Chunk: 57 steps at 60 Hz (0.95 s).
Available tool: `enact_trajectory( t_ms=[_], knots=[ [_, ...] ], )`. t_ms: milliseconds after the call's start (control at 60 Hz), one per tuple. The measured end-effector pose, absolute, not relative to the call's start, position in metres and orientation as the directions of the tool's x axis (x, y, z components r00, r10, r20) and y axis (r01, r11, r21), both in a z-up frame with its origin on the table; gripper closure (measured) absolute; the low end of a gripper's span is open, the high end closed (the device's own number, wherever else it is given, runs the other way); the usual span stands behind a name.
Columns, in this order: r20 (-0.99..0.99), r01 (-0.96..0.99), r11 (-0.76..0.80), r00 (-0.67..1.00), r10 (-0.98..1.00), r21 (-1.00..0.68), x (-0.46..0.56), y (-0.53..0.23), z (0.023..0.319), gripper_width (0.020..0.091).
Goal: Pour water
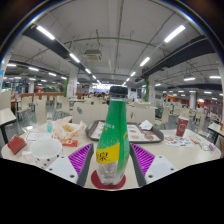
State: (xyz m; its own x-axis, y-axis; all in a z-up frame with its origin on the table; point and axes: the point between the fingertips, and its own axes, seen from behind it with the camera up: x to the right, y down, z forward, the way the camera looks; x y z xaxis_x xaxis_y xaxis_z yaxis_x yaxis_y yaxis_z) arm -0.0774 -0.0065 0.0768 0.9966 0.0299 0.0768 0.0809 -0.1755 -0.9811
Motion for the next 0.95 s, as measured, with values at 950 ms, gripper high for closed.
enact_trajectory(
  t_ms=[950],
  knots=[
    [0.041, 0.064, -0.169, 0.990, 0.137, -0.983, -0.066, -0.305, 0.134, 0.0254]
  ],
)
